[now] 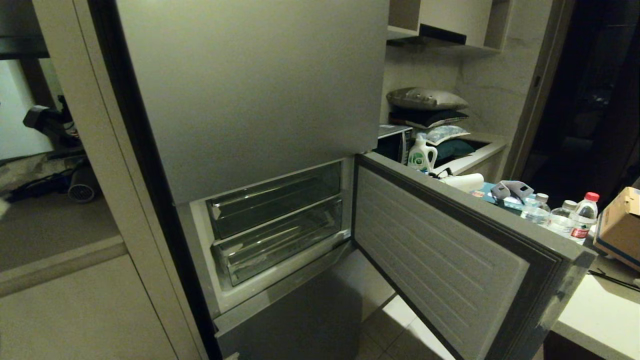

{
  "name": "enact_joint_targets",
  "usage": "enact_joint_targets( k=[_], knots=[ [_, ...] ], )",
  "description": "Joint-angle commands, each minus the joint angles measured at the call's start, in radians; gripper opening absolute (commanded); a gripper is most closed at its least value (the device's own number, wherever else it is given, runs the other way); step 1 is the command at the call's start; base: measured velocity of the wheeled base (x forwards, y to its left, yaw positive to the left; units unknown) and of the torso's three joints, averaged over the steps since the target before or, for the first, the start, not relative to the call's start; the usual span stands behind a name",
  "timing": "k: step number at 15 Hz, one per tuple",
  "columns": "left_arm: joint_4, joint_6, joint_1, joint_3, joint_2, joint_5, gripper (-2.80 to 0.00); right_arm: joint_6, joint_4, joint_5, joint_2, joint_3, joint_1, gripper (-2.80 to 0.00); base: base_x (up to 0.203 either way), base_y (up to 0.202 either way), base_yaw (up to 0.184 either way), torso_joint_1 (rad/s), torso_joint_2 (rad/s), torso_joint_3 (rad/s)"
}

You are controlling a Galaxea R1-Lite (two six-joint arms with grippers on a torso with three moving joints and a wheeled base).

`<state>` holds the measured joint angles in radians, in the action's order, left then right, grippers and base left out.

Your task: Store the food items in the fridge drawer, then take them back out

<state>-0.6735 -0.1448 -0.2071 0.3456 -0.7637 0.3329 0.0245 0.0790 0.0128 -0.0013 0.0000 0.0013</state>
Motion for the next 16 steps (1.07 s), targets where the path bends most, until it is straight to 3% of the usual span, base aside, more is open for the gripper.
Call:
enact_joint_targets(
  k=[1, 4, 7, 13, 16],
  knots=[
    [0.337, 0.017, 0.158, -0.037, 0.354, -0.046, -2.80, 0.000, 0.001, 0.001, 0.000, 0.029, 0.000, -2.80, 0.000, 0.000, 0.000, 0.000, 0.00, 0.000],
    [0.739, 0.114, 0.201, -0.166, 0.609, -0.191, -2.80, 0.000, 0.001, 0.000, 0.001, 0.029, 0.000, -2.80, 0.000, 0.000, 0.000, 0.000, 0.00, 0.000],
    [0.944, 0.218, 0.209, -0.229, 0.763, -0.328, -2.80, -0.003, 0.001, 0.000, 0.000, 0.029, 0.000, -2.80, 0.000, 0.000, 0.000, 0.000, 0.00, 0.000],
    [0.948, 0.197, 0.210, -0.238, 0.762, -0.336, -2.80, -0.001, 0.001, 0.000, 0.000, 0.029, 0.000, -2.80, 0.000, 0.000, 0.000, 0.000, 0.00, 0.000],
    [0.948, 0.143, 0.210, -0.238, 0.762, -0.330, -2.80, -0.001, 0.001, 0.000, 0.000, 0.029, 0.000, -2.80, 0.000, 0.000, 0.000, 0.000, 0.00, 0.000]
  ],
)
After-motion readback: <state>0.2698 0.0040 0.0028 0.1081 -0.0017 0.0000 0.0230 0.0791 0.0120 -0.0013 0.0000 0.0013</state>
